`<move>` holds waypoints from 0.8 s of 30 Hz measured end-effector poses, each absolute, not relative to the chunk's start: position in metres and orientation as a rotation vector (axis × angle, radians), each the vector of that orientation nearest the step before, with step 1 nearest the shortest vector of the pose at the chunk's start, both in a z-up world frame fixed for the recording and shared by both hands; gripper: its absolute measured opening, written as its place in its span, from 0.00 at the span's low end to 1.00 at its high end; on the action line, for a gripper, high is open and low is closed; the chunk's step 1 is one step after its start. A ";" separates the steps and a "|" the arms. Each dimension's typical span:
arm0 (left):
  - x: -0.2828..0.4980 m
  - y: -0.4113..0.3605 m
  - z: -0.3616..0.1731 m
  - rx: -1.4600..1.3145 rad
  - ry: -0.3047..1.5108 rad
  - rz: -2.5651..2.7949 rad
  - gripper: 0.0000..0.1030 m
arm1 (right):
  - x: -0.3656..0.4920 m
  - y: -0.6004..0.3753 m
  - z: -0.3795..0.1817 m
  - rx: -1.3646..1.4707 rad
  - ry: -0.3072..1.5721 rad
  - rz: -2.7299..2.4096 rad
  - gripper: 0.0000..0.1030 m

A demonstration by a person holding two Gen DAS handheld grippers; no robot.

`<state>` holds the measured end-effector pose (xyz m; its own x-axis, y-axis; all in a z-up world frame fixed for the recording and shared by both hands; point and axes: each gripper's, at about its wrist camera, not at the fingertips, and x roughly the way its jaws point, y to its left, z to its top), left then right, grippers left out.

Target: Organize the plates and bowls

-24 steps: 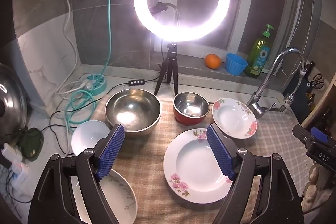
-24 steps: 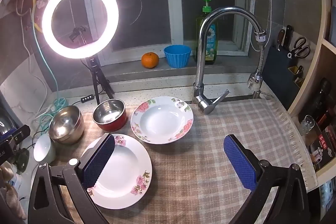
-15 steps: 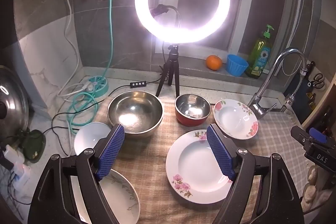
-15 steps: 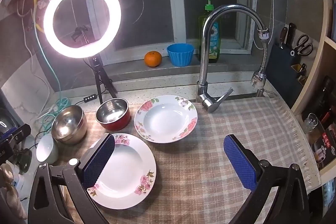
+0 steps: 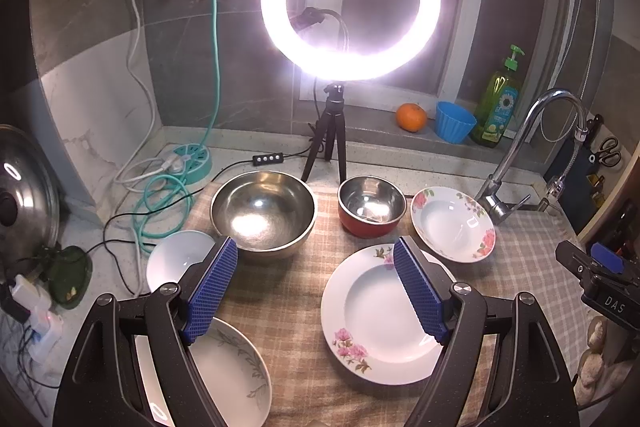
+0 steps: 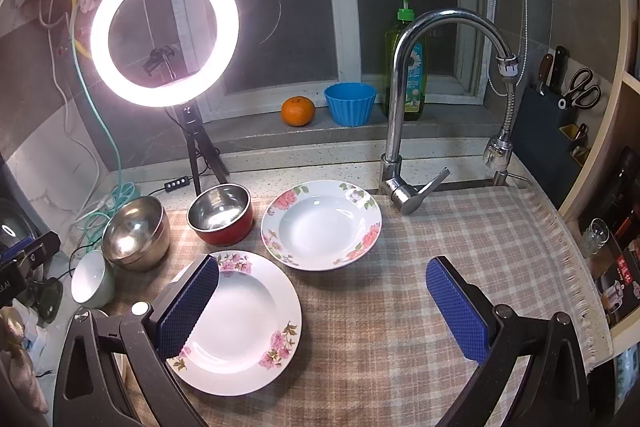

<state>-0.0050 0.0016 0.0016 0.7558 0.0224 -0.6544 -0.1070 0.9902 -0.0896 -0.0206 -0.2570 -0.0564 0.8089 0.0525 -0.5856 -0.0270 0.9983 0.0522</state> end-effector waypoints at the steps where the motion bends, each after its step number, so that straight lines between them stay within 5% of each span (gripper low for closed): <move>1: -0.005 0.002 0.002 -0.124 0.711 0.070 0.78 | -0.021 -0.257 -0.057 0.043 0.628 0.043 1.00; 24: -0.006 0.005 0.001 -0.124 0.716 0.069 0.78 | -0.021 -0.254 -0.058 0.037 0.637 0.058 0.99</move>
<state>-0.0061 0.0048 0.0011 0.7528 0.0207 -0.6580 -0.1053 0.9904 -0.0893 -0.0214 -0.2538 -0.0580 0.8022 0.0652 -0.5934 -0.0424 0.9977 0.0523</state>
